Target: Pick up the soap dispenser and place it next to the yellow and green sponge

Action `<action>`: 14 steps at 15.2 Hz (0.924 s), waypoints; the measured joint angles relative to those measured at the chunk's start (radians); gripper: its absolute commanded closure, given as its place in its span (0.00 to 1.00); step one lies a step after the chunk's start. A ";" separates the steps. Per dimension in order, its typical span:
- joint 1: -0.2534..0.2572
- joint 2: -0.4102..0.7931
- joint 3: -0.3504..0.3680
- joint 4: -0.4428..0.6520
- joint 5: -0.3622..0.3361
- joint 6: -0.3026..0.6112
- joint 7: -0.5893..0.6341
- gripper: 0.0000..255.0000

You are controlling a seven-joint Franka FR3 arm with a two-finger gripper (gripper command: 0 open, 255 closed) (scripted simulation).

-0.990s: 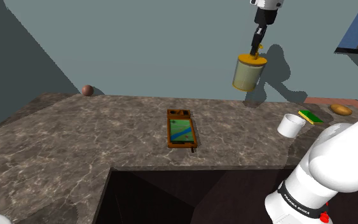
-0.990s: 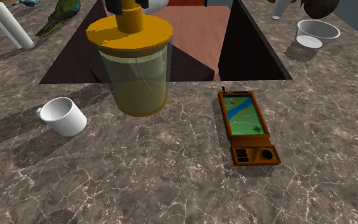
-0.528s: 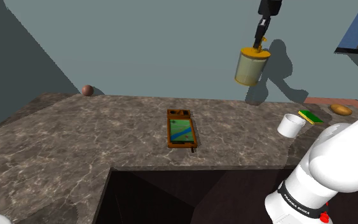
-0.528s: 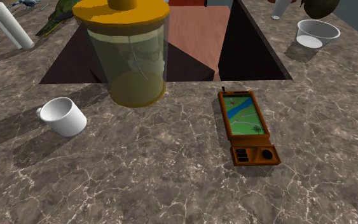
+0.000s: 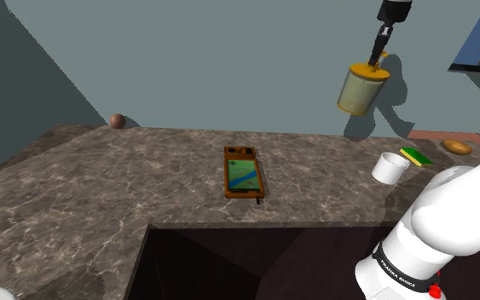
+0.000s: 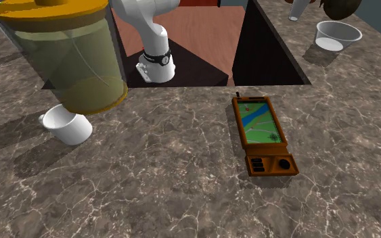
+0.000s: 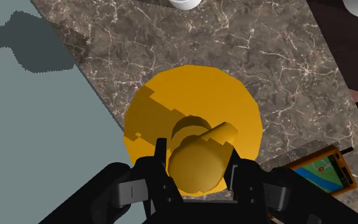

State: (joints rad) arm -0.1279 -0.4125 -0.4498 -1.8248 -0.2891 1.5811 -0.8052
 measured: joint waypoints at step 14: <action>-0.070 -0.006 -0.272 0.060 -0.046 0.026 -0.341 1.00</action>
State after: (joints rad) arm -0.1977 -0.4182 -0.7214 -1.7649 -0.3351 1.6073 -1.1458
